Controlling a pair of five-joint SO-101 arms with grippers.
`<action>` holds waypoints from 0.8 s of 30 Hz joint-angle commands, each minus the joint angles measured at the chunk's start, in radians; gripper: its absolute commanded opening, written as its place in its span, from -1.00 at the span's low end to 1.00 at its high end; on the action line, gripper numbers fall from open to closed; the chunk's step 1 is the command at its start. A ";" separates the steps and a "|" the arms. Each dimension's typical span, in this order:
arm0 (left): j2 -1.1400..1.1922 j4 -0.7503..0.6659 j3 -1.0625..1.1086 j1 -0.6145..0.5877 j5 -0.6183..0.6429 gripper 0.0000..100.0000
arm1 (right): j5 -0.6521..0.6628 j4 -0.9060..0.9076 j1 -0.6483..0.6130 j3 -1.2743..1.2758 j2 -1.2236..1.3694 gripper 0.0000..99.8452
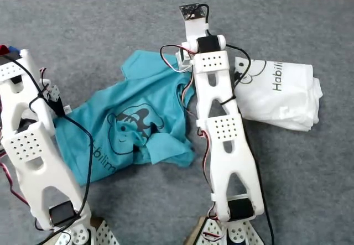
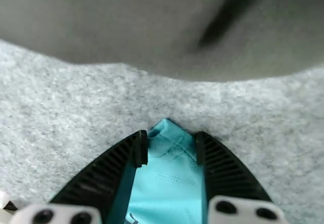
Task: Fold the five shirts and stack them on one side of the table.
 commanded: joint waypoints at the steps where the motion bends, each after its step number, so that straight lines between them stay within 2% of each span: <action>1: 0.013 -0.009 -0.003 0.057 0.026 -0.75 | 0.011 -0.015 0.004 -0.044 -0.004 -0.99; 5: 0.013 -0.028 0.005 0.066 0.038 -0.93 | 0.011 -0.015 0.004 -0.044 -0.004 -0.99; 11: 0.001 -0.029 -0.017 0.060 0.038 -0.96 | 0.011 -0.015 0.004 -0.044 -0.004 -0.99; 15: -0.028 0.015 -0.127 0.060 0.029 -0.96 | 0.011 -0.015 0.004 -0.045 -0.004 -0.99; 20: -0.179 0.032 -0.201 0.068 -0.091 -0.96 | 0.011 0.011 0.004 -0.065 -0.028 -0.98; 24: -0.363 0.032 -0.192 0.051 -0.204 -0.96 | 0.011 0.101 0.008 -0.065 -0.143 -0.77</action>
